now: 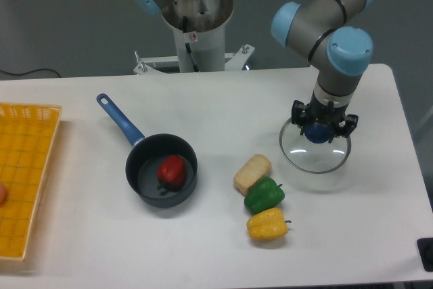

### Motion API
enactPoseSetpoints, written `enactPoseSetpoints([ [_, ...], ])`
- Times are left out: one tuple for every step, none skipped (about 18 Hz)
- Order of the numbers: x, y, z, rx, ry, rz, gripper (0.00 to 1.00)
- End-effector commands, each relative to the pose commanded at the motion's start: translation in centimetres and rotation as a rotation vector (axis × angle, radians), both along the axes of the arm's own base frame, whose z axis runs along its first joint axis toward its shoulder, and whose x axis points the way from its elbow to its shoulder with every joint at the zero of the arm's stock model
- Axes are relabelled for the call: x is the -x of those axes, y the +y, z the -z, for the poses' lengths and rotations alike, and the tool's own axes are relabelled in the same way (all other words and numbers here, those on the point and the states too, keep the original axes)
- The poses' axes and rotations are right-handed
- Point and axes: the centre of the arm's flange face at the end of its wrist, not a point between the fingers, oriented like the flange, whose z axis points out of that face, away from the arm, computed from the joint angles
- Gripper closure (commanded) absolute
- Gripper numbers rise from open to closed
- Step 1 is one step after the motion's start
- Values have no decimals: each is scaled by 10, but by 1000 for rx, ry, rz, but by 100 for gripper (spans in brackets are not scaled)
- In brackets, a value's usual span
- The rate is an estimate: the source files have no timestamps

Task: Close the pot lid
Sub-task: 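Lift the glass lid held in the gripper slightly upward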

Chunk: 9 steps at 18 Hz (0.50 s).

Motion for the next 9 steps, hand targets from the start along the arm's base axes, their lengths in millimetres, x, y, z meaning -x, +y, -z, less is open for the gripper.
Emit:
enactPoseSetpoints([
  [-1,1,1,1,-2,0,45],
  [-1,1,1,0,0,-1,45],
  [-1,2,-1,-1,1,-5,45],
  [-1,1,-2,-1,2,-5,45],
  [-2,1,-4,-2,4,-5,45],
  [-4,0,-5,0,0,-5,45],
  [-6,2,-7,0,-2,-2,45],
  [-10,6,-9,2,-3,8,45],
  [-13,9,-10,11,1,15,45],
])
